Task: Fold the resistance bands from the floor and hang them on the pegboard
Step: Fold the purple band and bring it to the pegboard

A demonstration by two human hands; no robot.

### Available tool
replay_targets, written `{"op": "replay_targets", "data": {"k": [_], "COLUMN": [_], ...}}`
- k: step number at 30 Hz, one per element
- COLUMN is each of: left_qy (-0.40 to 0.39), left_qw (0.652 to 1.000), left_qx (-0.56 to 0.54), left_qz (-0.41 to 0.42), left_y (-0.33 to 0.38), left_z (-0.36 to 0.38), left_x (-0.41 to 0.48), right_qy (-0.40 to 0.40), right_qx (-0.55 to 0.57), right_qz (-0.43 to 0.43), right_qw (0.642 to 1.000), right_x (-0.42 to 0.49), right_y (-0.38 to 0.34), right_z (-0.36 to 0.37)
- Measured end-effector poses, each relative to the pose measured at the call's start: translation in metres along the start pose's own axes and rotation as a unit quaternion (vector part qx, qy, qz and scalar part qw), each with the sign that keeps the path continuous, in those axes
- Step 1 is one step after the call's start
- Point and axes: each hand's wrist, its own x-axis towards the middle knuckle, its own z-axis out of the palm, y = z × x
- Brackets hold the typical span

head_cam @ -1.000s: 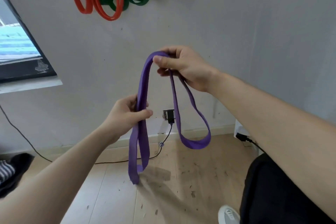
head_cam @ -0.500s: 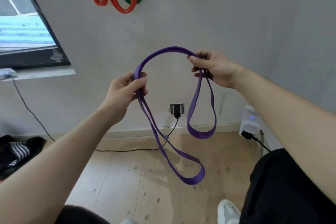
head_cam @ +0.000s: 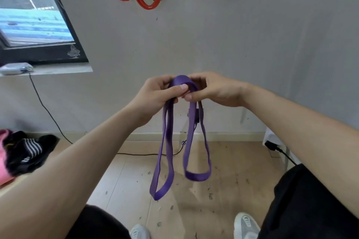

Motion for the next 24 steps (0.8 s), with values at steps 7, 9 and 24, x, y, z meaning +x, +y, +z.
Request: {"op": "replay_targets", "data": {"k": [7, 9, 24], "left_qy": [-0.004, 0.002, 0.056], "left_qw": [0.998, 0.996, 0.998], "left_qx": [0.063, 0.080, -0.035], "left_qz": [-0.021, -0.041, -0.006], "left_y": [-0.013, -0.018, -0.021], "left_z": [-0.015, -0.018, -0.013], "left_x": [-0.001, -0.002, -0.003], "right_qy": [0.061, 0.079, 0.089], "right_qx": [-0.015, -0.014, -0.108], "right_qz": [-0.013, -0.018, -0.008], "right_qw": [0.998, 0.997, 0.990], "right_x": [0.006, 0.008, -0.006], "right_y": [-0.003, -0.004, -0.009], "right_z": [0.005, 0.005, -0.007]}}
